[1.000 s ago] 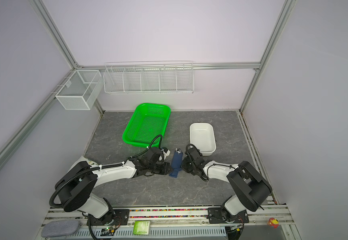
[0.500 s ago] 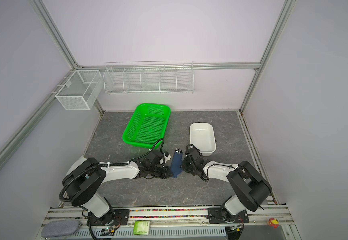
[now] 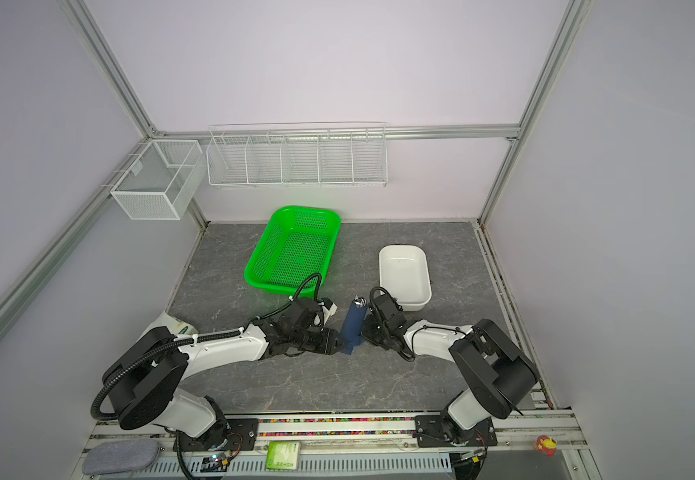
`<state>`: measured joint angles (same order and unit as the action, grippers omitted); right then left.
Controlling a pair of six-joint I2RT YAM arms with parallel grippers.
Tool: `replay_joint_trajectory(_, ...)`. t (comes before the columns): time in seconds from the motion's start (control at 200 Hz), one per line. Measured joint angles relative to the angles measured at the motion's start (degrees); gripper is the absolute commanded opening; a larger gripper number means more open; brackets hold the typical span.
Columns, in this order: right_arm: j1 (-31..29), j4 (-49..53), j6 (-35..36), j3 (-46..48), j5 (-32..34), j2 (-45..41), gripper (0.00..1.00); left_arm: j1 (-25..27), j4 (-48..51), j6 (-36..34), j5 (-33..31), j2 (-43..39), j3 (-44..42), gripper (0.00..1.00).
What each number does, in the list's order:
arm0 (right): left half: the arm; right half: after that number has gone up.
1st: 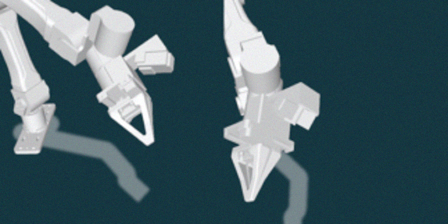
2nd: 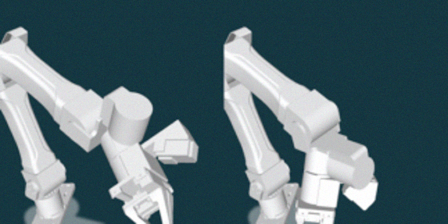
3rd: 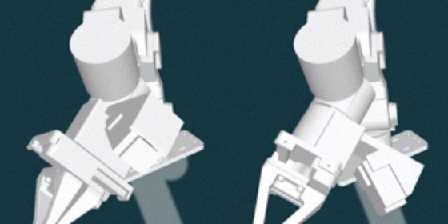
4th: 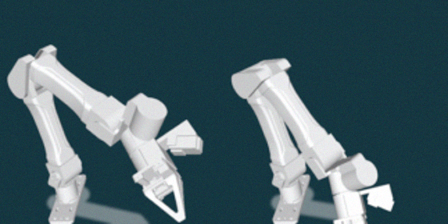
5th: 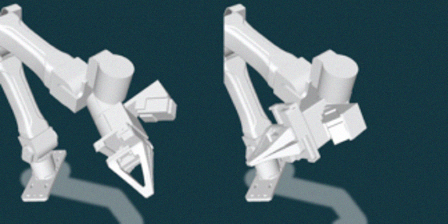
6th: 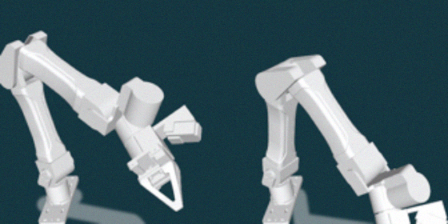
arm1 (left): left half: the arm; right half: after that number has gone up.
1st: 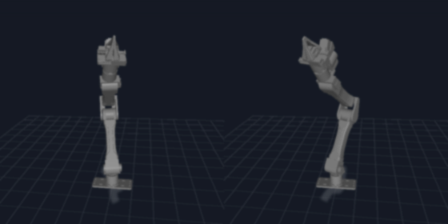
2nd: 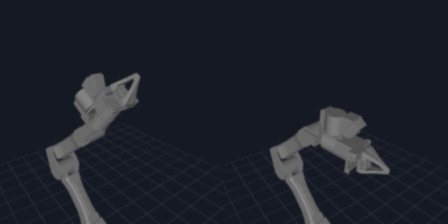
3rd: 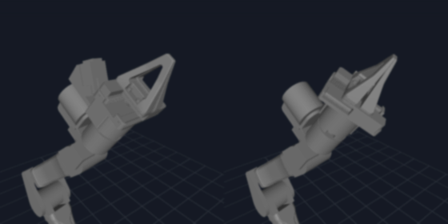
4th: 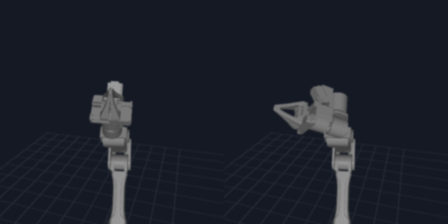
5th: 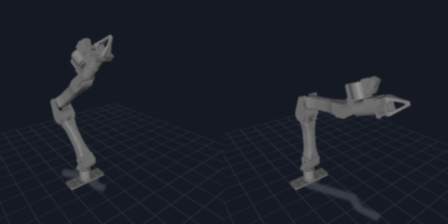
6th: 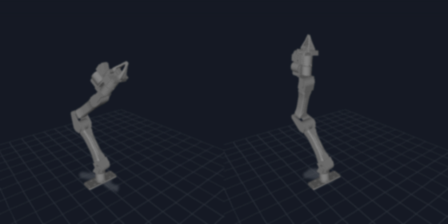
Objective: Place the utensils on the paper napkin and roll it up
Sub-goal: 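Grasp the loose napkin flap with the left gripper beside the right gripper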
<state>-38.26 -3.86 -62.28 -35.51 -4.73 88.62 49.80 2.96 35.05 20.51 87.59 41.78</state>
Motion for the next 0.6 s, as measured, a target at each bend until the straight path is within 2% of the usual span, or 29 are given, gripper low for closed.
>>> replay_joint_trajectory(0.16,0.11,0.26,0.83,-0.11,0.0,0.02,0.06,-0.39,1.95,-0.17,-0.94,2.51,3.72,0.45)
replay_joint_trajectory(0.35,0.55,0.28,1.57,-0.11,-0.09,0.02,0.06,-0.59,2.51,-1.46,0.66,6.58,6.01,0.13)
replay_joint_trajectory(0.425,0.68,0.28,1.88,-0.11,-0.24,0.02,0.06,-0.61,2.51,-1.88,2.29,8.22,5.95,0.07)
replay_joint_trajectory(0.525,0.79,0.28,2.14,-0.11,-0.44,0.02,0.06,-0.61,2.34,-2.16,3.56,9.73,5.57,0.06)
replay_joint_trajectory(0.6,0.9,0.39,2.36,-0.11,-0.87,0.02,0.06,-0.48,1.64,-2.36,3.74,9.79,4.7,0.09)
